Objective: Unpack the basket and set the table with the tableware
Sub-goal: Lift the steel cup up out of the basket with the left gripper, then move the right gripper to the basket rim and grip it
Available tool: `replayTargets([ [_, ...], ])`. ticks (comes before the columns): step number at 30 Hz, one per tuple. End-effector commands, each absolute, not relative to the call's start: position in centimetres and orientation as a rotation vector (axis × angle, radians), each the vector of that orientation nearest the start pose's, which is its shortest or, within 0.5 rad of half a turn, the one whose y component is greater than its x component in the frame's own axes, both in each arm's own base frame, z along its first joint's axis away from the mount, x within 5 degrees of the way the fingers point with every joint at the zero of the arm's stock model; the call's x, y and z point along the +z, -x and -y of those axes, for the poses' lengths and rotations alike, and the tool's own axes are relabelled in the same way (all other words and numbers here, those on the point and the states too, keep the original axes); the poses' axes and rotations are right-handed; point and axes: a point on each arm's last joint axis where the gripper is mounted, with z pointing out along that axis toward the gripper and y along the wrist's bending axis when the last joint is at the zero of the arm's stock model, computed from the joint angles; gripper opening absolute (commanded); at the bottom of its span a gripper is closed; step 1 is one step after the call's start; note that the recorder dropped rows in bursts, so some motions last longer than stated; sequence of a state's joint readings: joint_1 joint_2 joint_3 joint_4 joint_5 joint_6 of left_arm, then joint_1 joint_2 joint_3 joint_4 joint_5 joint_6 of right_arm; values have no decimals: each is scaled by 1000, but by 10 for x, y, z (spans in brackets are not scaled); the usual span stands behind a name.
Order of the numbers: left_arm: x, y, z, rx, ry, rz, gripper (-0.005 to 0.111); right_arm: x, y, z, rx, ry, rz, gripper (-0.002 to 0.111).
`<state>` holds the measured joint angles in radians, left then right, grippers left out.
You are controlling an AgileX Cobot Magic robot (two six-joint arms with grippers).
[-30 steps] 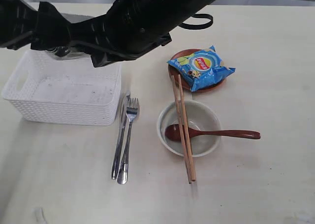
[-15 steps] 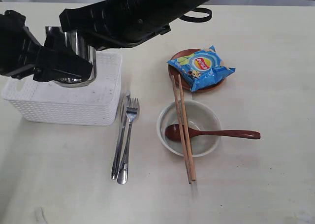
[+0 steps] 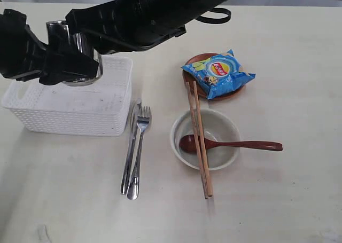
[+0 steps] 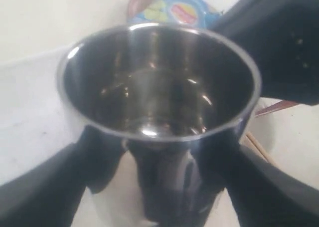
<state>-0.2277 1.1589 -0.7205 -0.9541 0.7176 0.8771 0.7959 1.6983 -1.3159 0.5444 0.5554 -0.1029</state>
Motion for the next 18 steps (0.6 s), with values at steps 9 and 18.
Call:
replayTargets([
  [9, 278, -211, 95, -593, -674, -2040, 0, 289, -273, -270, 858, 487, -2424, 0],
  [18, 269, -211, 94, -593, -614, -1891, 0, 264, -293, -257, 813, 424, -2532, 0],
])
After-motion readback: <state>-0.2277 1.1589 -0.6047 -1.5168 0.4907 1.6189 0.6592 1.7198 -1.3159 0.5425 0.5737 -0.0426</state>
